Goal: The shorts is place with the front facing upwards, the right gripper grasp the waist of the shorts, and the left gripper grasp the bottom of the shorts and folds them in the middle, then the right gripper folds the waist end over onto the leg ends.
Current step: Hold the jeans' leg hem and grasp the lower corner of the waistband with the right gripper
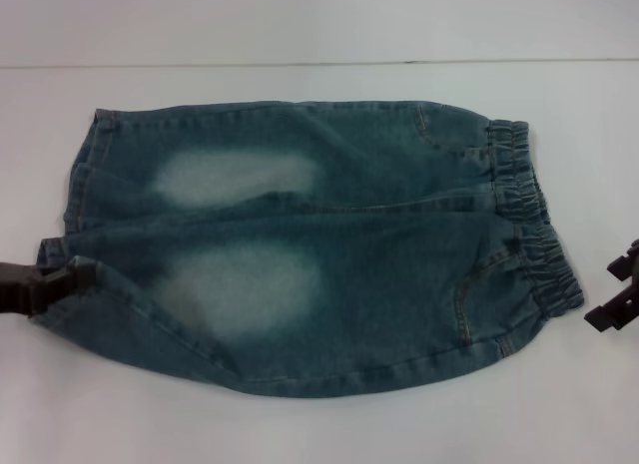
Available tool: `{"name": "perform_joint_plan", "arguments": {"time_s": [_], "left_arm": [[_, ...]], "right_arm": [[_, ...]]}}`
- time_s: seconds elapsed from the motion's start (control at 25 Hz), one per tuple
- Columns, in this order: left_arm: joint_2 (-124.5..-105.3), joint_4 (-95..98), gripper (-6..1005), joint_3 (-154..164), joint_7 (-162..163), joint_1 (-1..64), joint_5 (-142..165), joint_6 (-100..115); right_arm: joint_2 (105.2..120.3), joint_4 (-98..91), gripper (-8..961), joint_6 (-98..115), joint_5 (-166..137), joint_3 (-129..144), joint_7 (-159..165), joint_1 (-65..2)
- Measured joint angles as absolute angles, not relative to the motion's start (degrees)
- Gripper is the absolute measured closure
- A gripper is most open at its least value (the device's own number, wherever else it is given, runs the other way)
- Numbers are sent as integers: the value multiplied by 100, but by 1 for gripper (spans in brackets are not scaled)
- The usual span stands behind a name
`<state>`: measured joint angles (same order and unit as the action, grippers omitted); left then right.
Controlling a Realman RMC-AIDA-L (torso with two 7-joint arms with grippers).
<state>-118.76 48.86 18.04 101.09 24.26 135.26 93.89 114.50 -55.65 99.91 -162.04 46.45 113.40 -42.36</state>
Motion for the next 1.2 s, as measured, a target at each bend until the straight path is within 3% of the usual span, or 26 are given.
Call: {"name": "perform_joint_plan", "arguments": {"time_s": [0.92, 1.2], "left_arm": [[-11900, 4849, 969, 1811, 10082, 2459, 13438, 9335], [-11893, 4756, 969, 1796, 10038, 2450, 13438, 9325]], "right_arm": [[11597, -4939, 63, 9407, -16106, 4836, 11284, -4416], [11549, -4967, 95, 9468, -15813, 4825, 11226, -4368]]}}
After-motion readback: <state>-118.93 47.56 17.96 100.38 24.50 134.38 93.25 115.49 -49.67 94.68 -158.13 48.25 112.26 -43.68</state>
